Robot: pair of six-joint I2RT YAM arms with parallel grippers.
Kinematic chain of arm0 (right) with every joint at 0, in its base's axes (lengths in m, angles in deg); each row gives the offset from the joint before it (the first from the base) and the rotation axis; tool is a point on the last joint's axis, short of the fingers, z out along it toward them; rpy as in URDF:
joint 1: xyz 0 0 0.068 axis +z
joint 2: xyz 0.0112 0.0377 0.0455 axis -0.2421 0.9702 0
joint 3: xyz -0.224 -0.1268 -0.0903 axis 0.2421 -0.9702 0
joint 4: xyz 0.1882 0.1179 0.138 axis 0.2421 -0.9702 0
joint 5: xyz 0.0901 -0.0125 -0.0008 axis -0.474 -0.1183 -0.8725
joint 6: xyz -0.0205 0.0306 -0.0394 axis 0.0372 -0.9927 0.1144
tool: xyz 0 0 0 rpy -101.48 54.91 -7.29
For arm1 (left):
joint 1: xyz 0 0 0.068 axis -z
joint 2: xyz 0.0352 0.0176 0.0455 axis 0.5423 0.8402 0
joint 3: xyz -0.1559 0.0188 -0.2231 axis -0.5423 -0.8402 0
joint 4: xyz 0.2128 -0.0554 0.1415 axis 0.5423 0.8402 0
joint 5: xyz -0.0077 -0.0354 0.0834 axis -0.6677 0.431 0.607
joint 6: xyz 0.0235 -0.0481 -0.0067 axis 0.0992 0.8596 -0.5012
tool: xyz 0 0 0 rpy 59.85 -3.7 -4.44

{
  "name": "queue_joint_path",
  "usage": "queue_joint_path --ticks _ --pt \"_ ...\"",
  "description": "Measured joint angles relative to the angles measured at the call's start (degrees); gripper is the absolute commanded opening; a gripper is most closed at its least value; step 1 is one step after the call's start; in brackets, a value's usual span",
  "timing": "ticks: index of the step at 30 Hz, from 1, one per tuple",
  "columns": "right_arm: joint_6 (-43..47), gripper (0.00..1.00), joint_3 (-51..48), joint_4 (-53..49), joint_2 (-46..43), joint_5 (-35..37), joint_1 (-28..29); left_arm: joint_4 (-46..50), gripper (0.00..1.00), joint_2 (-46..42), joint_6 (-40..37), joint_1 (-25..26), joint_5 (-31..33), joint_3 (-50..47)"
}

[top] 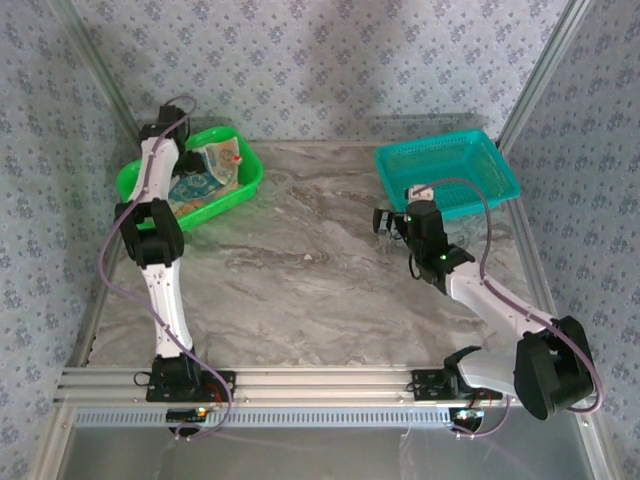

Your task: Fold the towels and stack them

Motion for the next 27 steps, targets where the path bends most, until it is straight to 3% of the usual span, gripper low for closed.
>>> queue_joint_path --ticks 6,12,15,16,18,27 --pt "0.0 1.00 0.4 0.0 0.6 -0.2 0.5 0.0 0.70 1.9 2.8 4.1 -3.4 8.8" --pt "0.0 1.00 0.5 -0.1 0.7 -0.2 0.8 -0.3 0.57 6.9 5.0 4.2 -4.1 10.0" --pt "0.0 1.00 0.7 -0.1 0.7 -0.2 0.9 -0.2 0.35 9.8 5.7 4.0 -4.1 10.0" --pt "0.0 1.00 0.7 -0.1 0.7 -0.2 0.9 -0.1 0.21 10.4 5.7 4.0 -4.0 10.0" --pt "0.0 1.00 0.7 -0.2 0.7 -0.2 1.0 0.6 0.02 10.7 6.1 4.0 -3.8 10.0" --pt "0.0 1.00 0.7 -0.8 0.4 -0.2 1.1 2.7 0.00 6.8 5.9 6.6 1.9 11.8"
